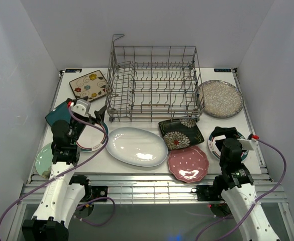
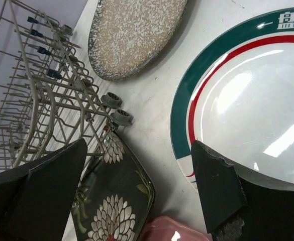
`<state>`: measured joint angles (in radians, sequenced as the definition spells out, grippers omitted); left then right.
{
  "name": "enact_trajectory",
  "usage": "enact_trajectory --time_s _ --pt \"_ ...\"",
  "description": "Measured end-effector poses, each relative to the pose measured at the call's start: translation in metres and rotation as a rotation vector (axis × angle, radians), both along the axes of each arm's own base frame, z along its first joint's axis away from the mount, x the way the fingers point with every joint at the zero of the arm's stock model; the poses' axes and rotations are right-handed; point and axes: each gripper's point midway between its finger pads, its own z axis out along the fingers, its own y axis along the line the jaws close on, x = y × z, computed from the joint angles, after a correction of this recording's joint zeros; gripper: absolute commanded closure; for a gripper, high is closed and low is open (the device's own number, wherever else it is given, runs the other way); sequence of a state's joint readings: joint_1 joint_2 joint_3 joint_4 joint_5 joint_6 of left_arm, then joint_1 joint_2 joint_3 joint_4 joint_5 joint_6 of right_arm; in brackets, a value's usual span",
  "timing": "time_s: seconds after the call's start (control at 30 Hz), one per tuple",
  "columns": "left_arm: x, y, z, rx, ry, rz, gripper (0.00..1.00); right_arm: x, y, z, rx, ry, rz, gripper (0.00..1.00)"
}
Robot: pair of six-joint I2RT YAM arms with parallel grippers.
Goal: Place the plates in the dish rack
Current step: Pick up the plate from the corner of the board.
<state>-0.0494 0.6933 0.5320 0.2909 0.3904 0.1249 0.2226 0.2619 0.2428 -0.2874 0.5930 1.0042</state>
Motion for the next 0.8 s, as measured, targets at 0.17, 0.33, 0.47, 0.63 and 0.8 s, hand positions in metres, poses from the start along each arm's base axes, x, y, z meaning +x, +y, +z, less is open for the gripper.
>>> enact_trajectory --time_s 0.17,0.33,0.47,0.63,0.8 --pt "0.002 0.001 -0.003 0.018 0.001 0.003 0.02 0.008 0.0 0.003 0.013 0.041 -0.025 0.1" --pt "-0.003 -0.002 0.0 0.033 -0.018 -0.017 0.02 0.02 -0.001 0.023 0.014 0.019 -0.042 0.1" --pt "-0.003 -0.002 -0.002 0.038 -0.019 -0.018 0.02 0.028 -0.002 0.038 0.024 -0.006 -0.058 0.1" --pt "-0.003 -0.002 -0.005 0.043 -0.013 -0.018 0.02 0.039 -0.006 0.052 0.03 -0.014 -0.076 0.1" --pt "-0.003 -0.003 -0.005 0.045 -0.014 -0.024 0.02 0.052 -0.008 0.066 0.05 -0.034 -0.079 0.1"
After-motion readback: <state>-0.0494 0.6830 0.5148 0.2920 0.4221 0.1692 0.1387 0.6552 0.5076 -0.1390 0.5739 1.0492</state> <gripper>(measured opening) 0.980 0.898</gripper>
